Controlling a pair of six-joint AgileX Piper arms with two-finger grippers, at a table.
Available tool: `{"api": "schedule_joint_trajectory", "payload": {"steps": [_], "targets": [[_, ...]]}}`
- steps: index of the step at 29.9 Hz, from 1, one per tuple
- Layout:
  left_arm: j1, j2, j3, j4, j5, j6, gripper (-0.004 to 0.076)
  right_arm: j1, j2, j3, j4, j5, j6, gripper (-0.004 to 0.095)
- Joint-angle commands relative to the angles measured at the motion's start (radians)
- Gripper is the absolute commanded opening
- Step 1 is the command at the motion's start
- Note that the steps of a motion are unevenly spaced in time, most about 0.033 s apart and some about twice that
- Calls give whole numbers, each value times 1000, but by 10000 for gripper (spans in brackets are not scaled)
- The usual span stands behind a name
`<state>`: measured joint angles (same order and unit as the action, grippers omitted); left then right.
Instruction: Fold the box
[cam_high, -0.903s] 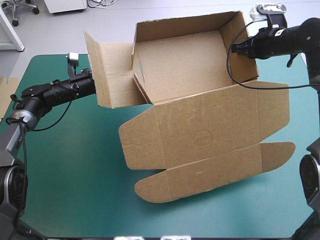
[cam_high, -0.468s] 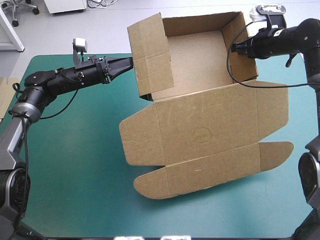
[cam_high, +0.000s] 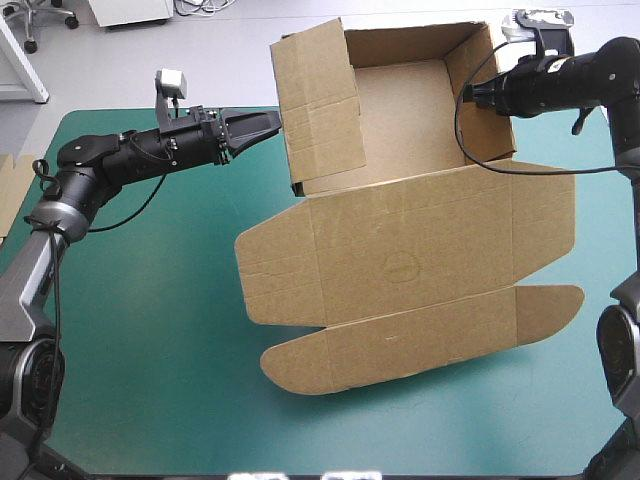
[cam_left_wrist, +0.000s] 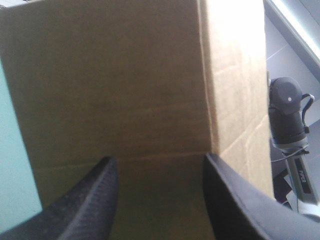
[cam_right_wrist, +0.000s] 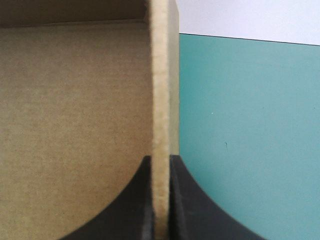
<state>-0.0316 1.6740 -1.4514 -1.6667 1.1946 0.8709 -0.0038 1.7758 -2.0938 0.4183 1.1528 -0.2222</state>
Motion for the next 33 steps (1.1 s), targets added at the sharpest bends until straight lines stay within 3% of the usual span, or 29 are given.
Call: {"api": "schedule_joint_trajectory", "payload": {"steps": [1,16,23,27,33], "targets": [[-23,-52,-69,-102,78,-7,381,-6,-50,-31,42,-65,31,-12],[-49,-52,-97,70,-28,-85,382,-4,-50,-31,37,-44,47,-7],[-61,-52,-206,264,-86,-190,382,58,-19,-31,-77,-12,86,2],[-70,-52,-279,458,-121,-295,382,88,-12,-31,-87,-41,110,2],[-77,-50,-288,523,-152,-351,382,106,-12,-31,-86,-49,149,1]]}}
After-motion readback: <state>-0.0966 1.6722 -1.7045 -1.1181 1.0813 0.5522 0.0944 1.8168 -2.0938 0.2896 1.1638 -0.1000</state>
